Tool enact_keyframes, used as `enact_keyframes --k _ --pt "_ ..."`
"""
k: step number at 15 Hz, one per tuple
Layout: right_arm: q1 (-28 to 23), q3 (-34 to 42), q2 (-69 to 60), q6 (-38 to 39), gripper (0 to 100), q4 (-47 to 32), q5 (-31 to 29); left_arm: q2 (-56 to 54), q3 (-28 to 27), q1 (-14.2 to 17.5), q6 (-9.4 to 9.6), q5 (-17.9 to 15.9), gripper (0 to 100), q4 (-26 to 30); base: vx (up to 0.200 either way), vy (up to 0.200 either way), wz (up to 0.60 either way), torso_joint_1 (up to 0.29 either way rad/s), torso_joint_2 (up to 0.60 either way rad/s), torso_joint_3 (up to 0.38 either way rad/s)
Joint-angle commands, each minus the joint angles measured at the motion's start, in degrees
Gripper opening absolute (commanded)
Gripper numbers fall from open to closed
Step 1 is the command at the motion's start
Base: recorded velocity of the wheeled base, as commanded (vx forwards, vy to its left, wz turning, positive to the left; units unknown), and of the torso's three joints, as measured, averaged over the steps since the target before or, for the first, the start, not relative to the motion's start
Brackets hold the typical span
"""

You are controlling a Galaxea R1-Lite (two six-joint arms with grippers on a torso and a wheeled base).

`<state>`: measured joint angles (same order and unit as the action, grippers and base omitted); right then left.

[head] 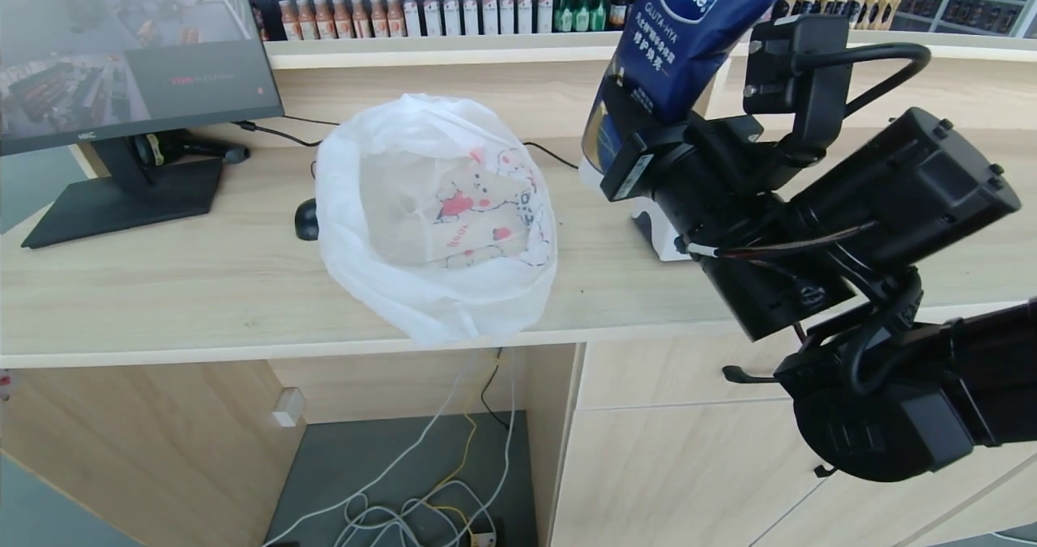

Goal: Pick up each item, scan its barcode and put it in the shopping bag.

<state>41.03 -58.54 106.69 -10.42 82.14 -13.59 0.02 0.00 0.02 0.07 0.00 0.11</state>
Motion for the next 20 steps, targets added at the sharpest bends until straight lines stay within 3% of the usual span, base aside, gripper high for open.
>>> enact_keyframes --k 1,6,8,20 --pt "0.10 0.18 -0.26 0.14 0 -0.14 0.15 -0.02 0.00 -0.02 0.01 0.00 100 -0.02 0.000 0.200 0.00 -0.002 0.00 0.007" --pt "-0.08 0.09 -0.70 0.40 0 -0.75 -0.38 -0.02 0.00 -0.02 0.01 0.00 100 -0.02 0.000 0.200 0.00 0.003 0.00 0.001" --pt "-0.08 -0.26 -0.52 0.32 0 -2.16 -0.29 -0.02 0.00 -0.02 0.10 0.00 100 -0.02 0.000 0.000 0.00 0.000 0.00 0.000" --pt "1.59 -19.60 6.25 1.81 0 -26.33 -1.44 -0.02 0.00 0.06 0.10 0.00 100 -0.02 0.000 0.000 0.00 0.000 0.00 0.000"
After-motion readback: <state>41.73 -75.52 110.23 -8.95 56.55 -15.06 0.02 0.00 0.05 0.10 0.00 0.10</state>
